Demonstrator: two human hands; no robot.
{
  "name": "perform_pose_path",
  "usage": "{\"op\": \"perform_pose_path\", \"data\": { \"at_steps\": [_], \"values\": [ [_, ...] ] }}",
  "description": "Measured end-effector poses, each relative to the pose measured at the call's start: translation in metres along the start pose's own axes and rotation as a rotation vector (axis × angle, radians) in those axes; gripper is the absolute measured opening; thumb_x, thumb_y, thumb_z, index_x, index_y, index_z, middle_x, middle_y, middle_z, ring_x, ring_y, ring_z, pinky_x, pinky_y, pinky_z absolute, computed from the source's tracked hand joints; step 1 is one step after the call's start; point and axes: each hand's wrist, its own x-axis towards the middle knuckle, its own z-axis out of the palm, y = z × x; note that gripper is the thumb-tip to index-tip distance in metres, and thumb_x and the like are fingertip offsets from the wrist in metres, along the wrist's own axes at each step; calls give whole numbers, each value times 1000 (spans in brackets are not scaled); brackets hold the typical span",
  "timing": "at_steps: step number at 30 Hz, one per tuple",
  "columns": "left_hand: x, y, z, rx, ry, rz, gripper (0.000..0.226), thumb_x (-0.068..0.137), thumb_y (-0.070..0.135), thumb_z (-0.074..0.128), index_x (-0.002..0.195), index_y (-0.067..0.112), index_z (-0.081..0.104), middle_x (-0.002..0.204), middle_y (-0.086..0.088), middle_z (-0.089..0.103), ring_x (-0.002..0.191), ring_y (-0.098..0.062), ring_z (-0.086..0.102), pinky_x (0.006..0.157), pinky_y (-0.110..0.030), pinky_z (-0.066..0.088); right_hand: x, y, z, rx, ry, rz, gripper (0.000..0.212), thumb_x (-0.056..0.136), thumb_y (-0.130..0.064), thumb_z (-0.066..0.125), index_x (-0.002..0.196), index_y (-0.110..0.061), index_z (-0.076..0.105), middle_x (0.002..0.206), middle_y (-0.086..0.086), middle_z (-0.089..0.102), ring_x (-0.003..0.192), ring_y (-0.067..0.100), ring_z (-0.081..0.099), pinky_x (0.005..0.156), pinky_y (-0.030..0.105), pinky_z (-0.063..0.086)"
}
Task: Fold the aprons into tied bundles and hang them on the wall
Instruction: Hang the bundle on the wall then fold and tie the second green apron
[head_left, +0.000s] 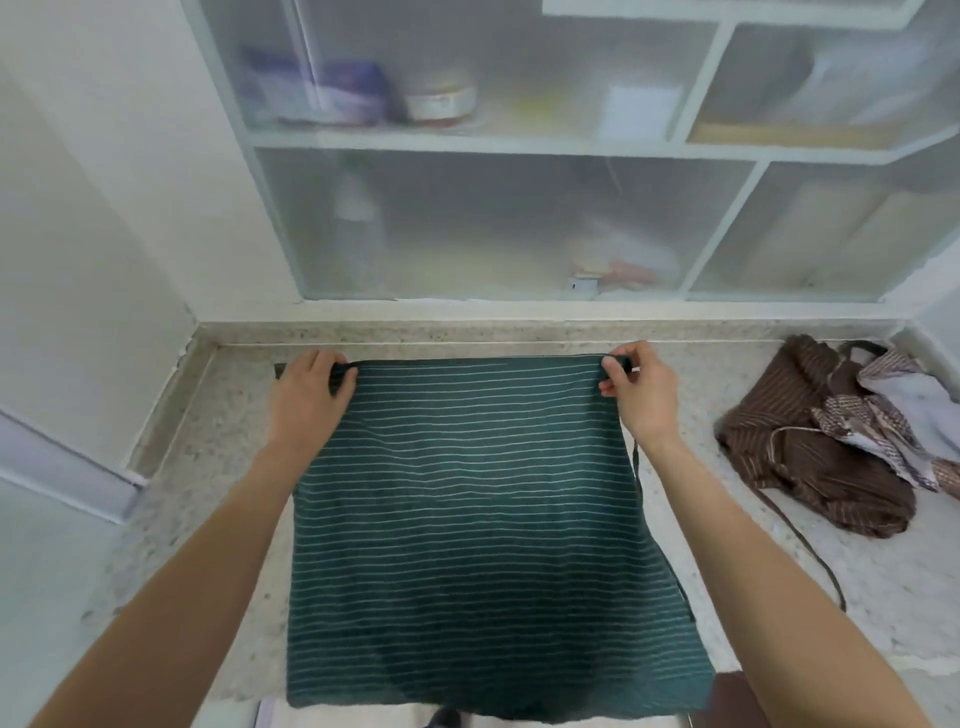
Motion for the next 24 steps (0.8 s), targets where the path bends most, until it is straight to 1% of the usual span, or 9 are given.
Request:
{"op": "perform_pose_path", "data": {
  "at_steps": [4, 7, 9, 12, 17, 19, 20, 22, 24],
  "values": [
    [62, -33, 43, 29, -75, 37, 22, 92, 23, 57, 98, 2, 60, 94, -16, 62, 90, -34, 56, 74, -42, 47, 58, 15, 54, -40, -3, 102, 3, 93, -13, 56, 92, -13, 54, 75, -8, 58, 53, 5, 62, 61, 20, 55],
    [99, -57, 80, 58, -146, 55, 23, 91, 26, 56, 96, 3, 59, 93, -16, 62, 90, -34, 56, 75, -44, 49, 89, 29, 88, -66, 4, 162, 3, 93, -14, 57, 93, -13, 54, 76, -7, 59, 56, 9, 62, 58, 15, 53],
    [119, -69, 103, 81, -190, 52, 24, 91, 26, 56, 97, 3, 59, 93, -17, 62, 90, -34, 56, 77, -45, 50, 107, 40, 110, -93, 10, 195, 4, 93, -17, 58, 95, -13, 56, 77, -8, 60, 56, 9, 63, 56, 15, 52],
    [139, -84, 136, 90, -236, 69, 21, 89, 25, 59, 96, 5, 59, 94, -16, 63, 89, -32, 57, 76, -44, 50, 132, 59, 140, -158, 11, 237, 10, 93, -19, 58, 99, -12, 59, 83, -1, 65, 60, 13, 64, 65, 25, 54],
    [147, -109, 182, 125, -274, 61, 19, 88, 24, 62, 95, 6, 62, 95, -14, 64, 87, -31, 60, 71, -38, 48, 158, 92, 188, -283, -63, 274, 13, 93, -22, 57, 103, -14, 60, 83, 0, 67, 69, 15, 65, 75, 30, 55],
    [146, -117, 198, 156, -313, 50, 24, 89, 27, 61, 101, 7, 61, 101, -14, 64, 95, -32, 58, 75, -41, 48, 162, 107, 204, -341, -86, 259, 11, 92, -21, 59, 101, -16, 60, 92, 2, 68, 77, 17, 65, 81, 33, 54],
    [144, -119, 203, 167, -336, 38, 27, 89, 29, 60, 105, 7, 60, 106, -15, 62, 101, -32, 56, 79, -43, 48, 161, 111, 208, -360, -83, 250, 12, 91, -19, 60, 102, -15, 60, 100, 5, 66, 82, 18, 64, 84, 31, 52],
    [136, -120, 209, 167, -344, -3, 34, 89, 31, 59, 115, 9, 56, 118, -16, 57, 110, -34, 51, 83, -45, 47, 153, 117, 215, -348, -62, 230, 22, 89, -15, 62, 111, -14, 57, 121, 9, 52, 85, 18, 60, 85, 26, 47],
    [123, -115, 207, 152, -288, -9, 40, 89, 35, 57, 121, 11, 52, 128, -15, 50, 115, -35, 47, 89, -48, 46, 134, 117, 216, -325, -40, 118, 30, 89, -11, 61, 118, -12, 54, 132, 10, 39, 91, 18, 57, 87, 29, 49]
  ]
}}
